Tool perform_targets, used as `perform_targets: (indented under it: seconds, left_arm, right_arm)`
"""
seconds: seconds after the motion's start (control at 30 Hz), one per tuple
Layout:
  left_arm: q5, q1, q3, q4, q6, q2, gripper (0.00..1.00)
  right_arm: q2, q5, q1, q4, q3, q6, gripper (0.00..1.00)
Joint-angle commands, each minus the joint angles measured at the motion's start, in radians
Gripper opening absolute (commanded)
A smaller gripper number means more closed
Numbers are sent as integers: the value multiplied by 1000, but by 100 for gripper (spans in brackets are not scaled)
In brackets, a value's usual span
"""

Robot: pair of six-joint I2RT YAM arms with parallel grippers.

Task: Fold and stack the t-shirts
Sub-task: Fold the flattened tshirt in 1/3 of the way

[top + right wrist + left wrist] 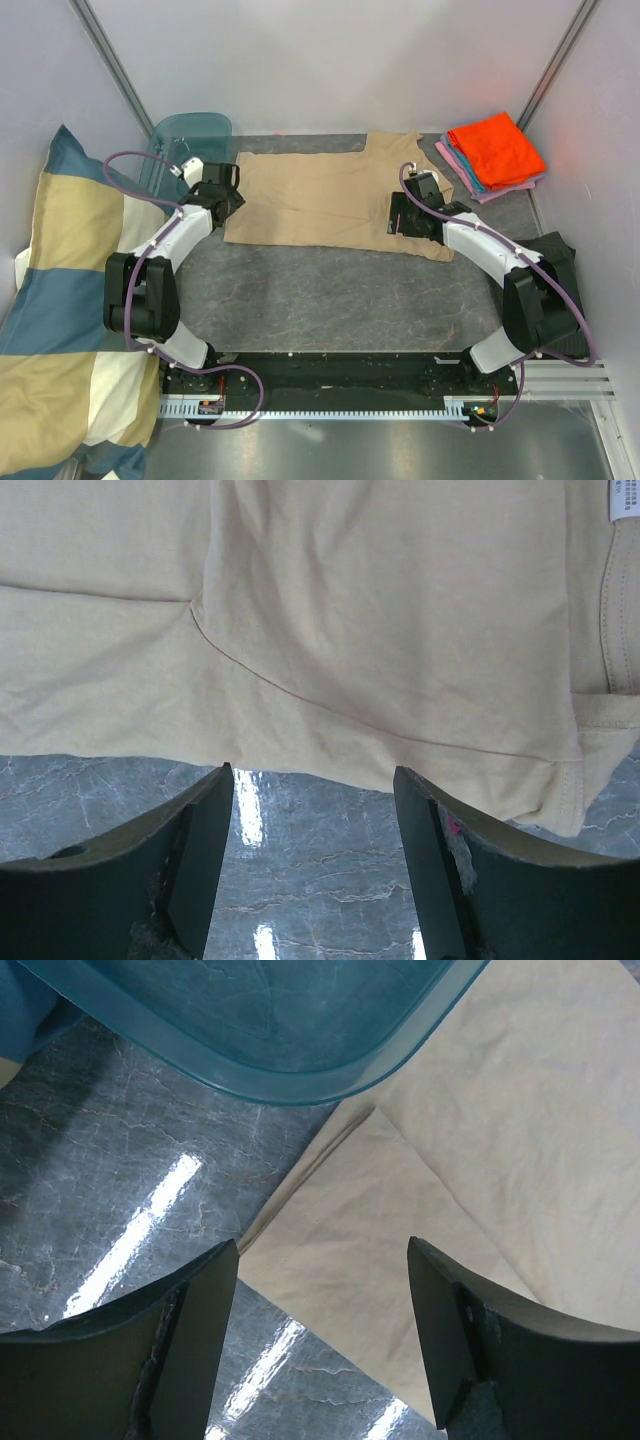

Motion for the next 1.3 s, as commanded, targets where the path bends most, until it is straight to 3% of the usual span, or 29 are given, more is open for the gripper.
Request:
perform_targets:
  seconds: [0.0,0.2,0.63,0.87,1.17,1.27]
  left_arm:
    - [-44,8,-17,13,15,-26,72]
    - [-14,8,-50,13,-14,46,63]
    - [-4,7,-82,-13,-34,126,61]
    - [-2,7,-79,-17,-32,145,45]
    - [-8,7,-68,-30,-31,162,43]
    - [-10,8,-56,-40,-29,175,29]
  right_arm:
    - [-17,-13,7,29,-12,17,74]
    - [-17,-17,7,34,-29,26,74]
    - [-12,-31,7,43,-40,29,73]
    - [-4,-37,7,48,-43,34,73]
    - [20,-33,7,60,-52,38,74]
    - [29,-34,7,61,-55,41,73]
